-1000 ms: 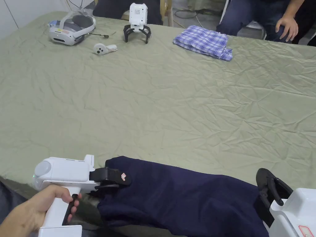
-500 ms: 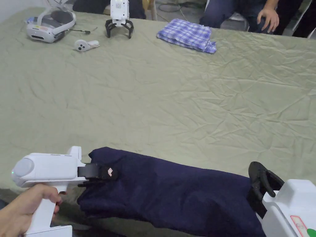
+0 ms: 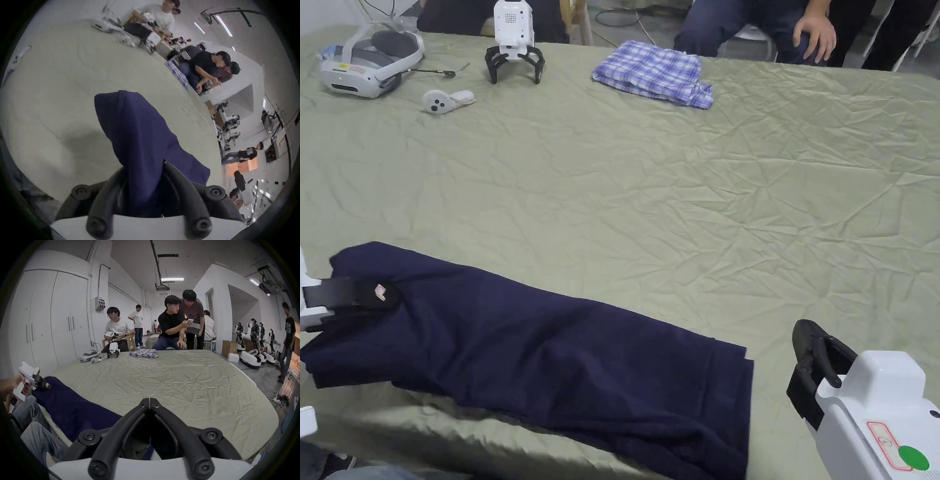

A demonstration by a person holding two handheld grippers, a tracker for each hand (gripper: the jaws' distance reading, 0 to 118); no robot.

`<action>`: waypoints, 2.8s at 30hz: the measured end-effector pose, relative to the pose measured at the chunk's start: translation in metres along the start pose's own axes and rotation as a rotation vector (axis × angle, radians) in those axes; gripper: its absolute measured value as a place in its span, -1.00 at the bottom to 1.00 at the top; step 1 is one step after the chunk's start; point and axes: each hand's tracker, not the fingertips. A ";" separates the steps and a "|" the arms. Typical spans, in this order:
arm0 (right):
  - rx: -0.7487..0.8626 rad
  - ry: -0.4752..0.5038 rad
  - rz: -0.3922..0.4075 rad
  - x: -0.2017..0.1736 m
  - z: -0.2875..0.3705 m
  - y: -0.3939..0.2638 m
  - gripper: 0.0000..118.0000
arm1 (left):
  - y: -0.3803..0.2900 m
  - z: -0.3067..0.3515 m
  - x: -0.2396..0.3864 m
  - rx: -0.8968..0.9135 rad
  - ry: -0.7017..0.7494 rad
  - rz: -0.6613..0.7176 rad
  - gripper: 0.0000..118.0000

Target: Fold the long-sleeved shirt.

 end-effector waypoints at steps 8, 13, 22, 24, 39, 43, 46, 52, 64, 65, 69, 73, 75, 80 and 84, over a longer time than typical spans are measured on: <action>0.000 0.031 0.025 -0.021 -0.006 0.001 -1.00 | -0.042 -0.012 0.090 -0.057 -0.111 -0.119 -0.70; 0.009 0.029 0.030 -0.017 0.004 0.002 -1.00 | -0.084 -0.056 0.168 -0.125 -0.140 -0.225 -0.70; 0.013 -0.026 -0.004 0.005 0.017 0.000 -1.00 | -0.170 -0.189 0.269 -0.271 -0.128 -0.288 -0.70; 0.008 -0.034 -0.016 0.010 0.019 -0.002 -1.00 | -0.185 -0.217 0.279 -0.310 -0.124 -0.305 -0.70; 0.033 -0.050 -0.032 0.017 0.029 -0.003 -1.00 | -0.130 -0.160 0.234 -0.178 -0.234 -0.165 0.72; 0.026 -0.045 -0.040 0.015 0.030 -0.006 -1.00 | -0.137 -0.210 0.220 -0.322 -0.257 -0.097 -0.80; 0.020 -0.055 -0.048 0.018 0.030 -0.008 -1.00 | -0.168 -0.252 0.232 -0.455 -0.260 -0.151 -0.93; 0.026 -0.088 -0.053 0.029 0.037 -0.005 -1.00 | -0.219 -0.289 0.274 -0.567 -0.345 -0.140 -0.94; -0.015 0.118 -0.177 0.036 0.016 0.006 -1.00 | -0.145 -0.139 0.249 -0.186 -0.369 -0.297 -0.94; -0.069 0.198 -0.211 0.033 0.003 0.005 -1.00 | -0.132 -0.128 0.232 -0.156 -0.349 -0.280 -0.94; -0.320 0.448 -0.445 0.023 -0.066 -0.027 -1.00 | -0.104 -0.108 0.178 -0.102 -0.283 -0.191 -0.94; -0.613 0.442 -0.473 0.018 -0.123 -0.082 -1.00 | -0.092 -0.112 0.131 -0.133 -0.287 -0.102 -0.94; -0.644 0.433 -0.477 0.026 -0.131 -0.102 -1.00 | -0.086 -0.120 0.113 -0.171 -0.292 -0.086 -0.93; -0.608 0.456 -0.472 0.030 -0.124 -0.094 -1.00 | -0.070 -0.153 0.078 -0.338 -0.345 -0.090 0.84; -0.603 0.447 -0.452 0.029 -0.121 -0.094 -1.00 | -0.065 -0.187 0.077 -0.437 -0.338 -0.010 0.84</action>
